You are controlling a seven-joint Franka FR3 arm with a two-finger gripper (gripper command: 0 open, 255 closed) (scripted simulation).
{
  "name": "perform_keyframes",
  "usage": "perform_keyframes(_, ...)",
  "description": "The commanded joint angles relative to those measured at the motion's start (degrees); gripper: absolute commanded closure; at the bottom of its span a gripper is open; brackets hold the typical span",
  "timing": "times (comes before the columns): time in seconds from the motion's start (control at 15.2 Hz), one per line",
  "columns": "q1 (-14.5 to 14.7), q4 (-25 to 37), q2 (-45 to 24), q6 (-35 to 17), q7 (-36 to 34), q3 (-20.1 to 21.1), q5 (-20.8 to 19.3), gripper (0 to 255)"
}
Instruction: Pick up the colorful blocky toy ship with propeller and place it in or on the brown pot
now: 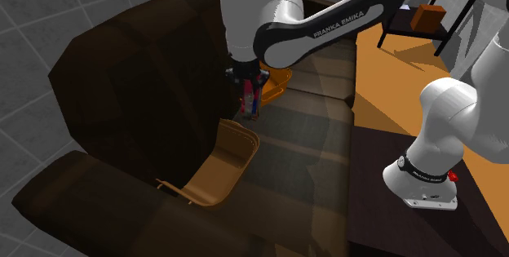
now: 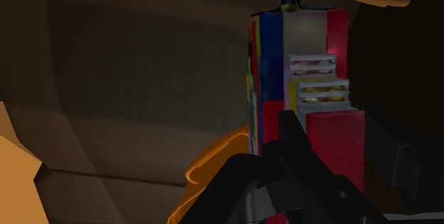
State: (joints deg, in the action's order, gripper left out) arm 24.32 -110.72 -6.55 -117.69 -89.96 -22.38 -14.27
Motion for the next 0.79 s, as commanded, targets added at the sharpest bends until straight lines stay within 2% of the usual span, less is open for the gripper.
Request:
perform_keyframes(0.0,0.1,1.1,0.5,1.5,0.3,0.0,0.0,255)
perform_keyframes(0.53,0.3,5.3,1.9,6.9,1.3,0.1,0.0,255)
perform_keyframes(0.73,1.9,9.7,-1.2,9.1,-1.1,1.6,1.1,255)
